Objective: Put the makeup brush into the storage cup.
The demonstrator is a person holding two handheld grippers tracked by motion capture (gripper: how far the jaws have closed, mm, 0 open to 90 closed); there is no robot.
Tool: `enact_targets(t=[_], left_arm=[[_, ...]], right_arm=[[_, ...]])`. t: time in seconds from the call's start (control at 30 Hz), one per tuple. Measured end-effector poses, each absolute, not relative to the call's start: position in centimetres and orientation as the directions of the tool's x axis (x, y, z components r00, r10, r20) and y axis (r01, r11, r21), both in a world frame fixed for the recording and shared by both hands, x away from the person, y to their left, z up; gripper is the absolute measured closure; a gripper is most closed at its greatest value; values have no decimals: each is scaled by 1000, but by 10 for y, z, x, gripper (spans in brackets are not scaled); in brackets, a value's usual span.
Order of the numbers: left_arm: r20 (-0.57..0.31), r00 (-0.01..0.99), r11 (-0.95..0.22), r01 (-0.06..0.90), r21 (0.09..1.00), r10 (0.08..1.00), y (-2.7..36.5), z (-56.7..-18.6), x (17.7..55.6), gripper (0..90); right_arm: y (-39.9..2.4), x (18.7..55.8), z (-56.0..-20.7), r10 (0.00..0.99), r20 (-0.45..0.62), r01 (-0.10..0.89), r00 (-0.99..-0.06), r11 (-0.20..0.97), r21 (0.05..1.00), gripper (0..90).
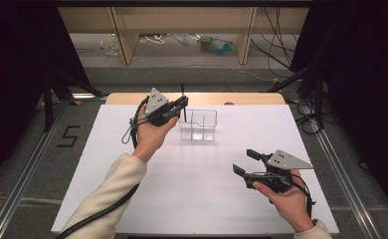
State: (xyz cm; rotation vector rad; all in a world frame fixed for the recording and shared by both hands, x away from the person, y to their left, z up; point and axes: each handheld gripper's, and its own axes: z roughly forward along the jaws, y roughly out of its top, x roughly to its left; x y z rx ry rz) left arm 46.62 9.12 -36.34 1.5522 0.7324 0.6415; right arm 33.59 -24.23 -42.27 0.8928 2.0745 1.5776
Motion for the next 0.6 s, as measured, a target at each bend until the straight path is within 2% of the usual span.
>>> enact_targets(t=[0.23,0.4,0.5,0.6], left_arm=[[-14,643,-56,89,994,766,90,-364,469,852],[-9,643,-57,81,995,766,90,-362,471,852],[-4,642,-62,81,995,766,90,-362,473,852],[-8,640,-57,81,995,769,90,-362,474,852]], right_arm=[[-244,337,-424,688,50,226,-724,167,960,281],[-244,335,-423,683,80,261,-726,166,951,281],[-245,336,-424,687,49,226,-725,169,959,281],[-245,335,-424,686,81,255,-723,156,954,281]])
